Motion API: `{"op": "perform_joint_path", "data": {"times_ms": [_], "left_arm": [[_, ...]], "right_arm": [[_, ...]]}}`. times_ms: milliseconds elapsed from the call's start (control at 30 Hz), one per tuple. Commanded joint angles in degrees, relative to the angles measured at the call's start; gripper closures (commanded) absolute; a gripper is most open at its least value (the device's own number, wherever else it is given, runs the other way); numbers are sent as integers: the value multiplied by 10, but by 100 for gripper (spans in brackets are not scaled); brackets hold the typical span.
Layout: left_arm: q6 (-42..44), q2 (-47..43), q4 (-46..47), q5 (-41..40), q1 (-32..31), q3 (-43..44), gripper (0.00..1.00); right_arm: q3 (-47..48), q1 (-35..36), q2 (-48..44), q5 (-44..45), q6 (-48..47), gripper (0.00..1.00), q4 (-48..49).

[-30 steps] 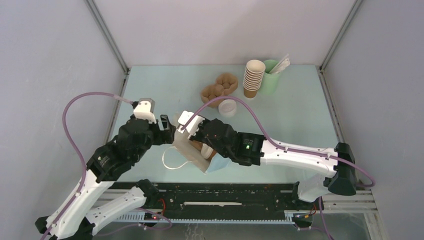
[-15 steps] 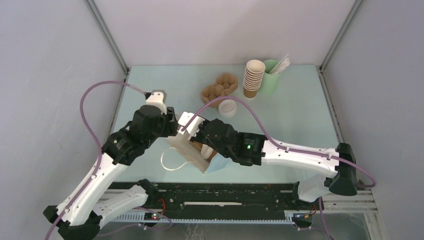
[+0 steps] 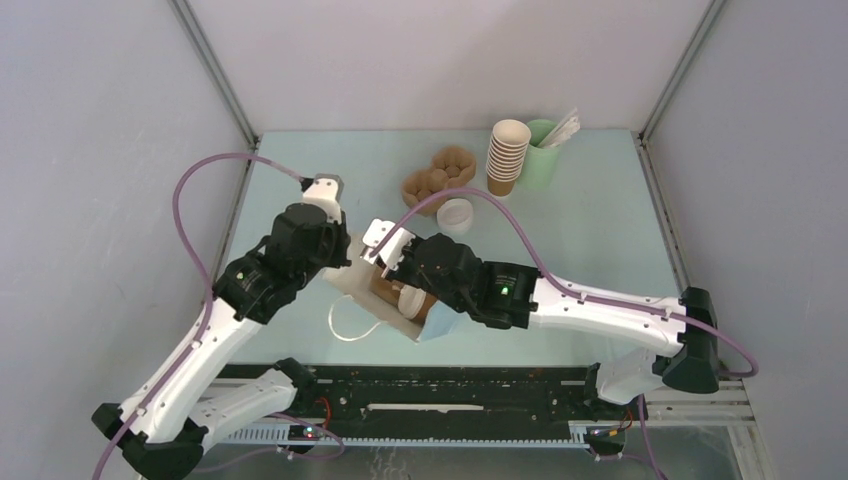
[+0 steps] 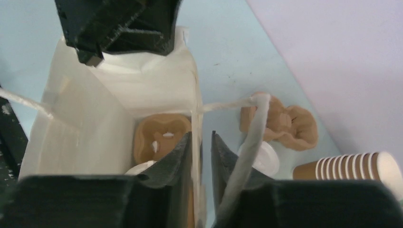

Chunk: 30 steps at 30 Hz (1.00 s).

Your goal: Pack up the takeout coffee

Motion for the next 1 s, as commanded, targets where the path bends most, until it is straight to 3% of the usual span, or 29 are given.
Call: {"op": "perform_joint_path", "data": {"times_ms": [0,67,133,367,500,733,800,867,967], "left_arm": [[21,-37,31,-15,4,6,100],[17,-52,40,-16,4,3,100],[13,-67,52,-21,4,-3,100],[12,-84,72,-45,4,-14,100],[10,-86,76,-51,4,-21,100],[2,-84,75,-47,4,-25,100],[0,-84,75,-47,3,-27,100],[-2,-86,75,-47,3,-27,100],[-3,-93,75,-43,3,-22,100]], "right_arm": [[4,-2,-56,6,49,60,-32],[14,-1,-74,3,87,40,-92],[31,0,-86,-2,128,28,-154],[95,5,-112,-44,261,1,-339],[137,28,-114,-84,306,0,-389],[171,77,-104,-212,323,1,-300],[191,79,-82,-246,325,7,-283],[215,80,-57,-279,323,23,-265],[236,79,-24,-256,328,36,-230]]}}
